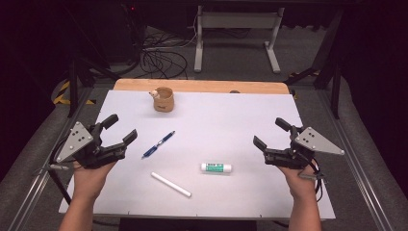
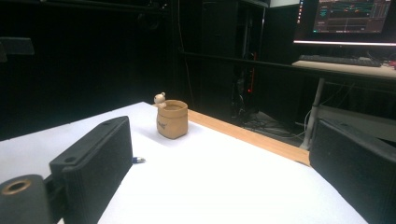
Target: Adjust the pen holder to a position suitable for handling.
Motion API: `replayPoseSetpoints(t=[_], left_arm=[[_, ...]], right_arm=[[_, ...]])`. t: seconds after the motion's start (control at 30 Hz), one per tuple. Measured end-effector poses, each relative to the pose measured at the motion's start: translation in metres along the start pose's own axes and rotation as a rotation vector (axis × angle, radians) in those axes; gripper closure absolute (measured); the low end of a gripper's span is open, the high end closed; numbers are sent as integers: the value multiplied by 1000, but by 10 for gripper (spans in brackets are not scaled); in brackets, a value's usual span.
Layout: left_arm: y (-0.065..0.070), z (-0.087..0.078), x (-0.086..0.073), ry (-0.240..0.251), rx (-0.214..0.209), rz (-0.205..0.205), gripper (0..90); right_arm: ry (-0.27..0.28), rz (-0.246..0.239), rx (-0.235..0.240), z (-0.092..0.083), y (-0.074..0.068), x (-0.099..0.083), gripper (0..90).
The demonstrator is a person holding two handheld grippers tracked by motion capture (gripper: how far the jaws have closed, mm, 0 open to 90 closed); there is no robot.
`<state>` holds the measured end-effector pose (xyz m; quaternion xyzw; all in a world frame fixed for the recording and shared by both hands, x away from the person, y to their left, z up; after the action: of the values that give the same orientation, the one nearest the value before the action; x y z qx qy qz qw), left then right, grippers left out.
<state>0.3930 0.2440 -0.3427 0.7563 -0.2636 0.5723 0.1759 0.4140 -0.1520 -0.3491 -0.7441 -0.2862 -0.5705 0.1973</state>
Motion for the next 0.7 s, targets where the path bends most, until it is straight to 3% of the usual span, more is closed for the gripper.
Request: replayPoseSetpoints(t=[0.3,0.4,0.7], left_arm=[[-2,22,-1,-36,45,-24,229],[-6,28,0,-28,106,-42,233],[-13,44,1,-34,167,-55,242]], right_arm=[[-7,-13,-5,-2,-2,1,68],[-4,-14,-6,-3,-3,2,68],[-10,-29,-7,-1,-6,3,68]])
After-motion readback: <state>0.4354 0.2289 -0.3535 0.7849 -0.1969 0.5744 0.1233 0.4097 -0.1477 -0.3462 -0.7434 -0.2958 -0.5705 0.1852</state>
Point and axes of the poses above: each handheld gripper's, and its own axes: z roughly forward along the jaws, x roughly out of its top, y roughly to its right, the point moved 9 cm from there along z, roughly forward along the jaws, and after that the axes turned 12 degrees about -y, right-handed, at the moved point
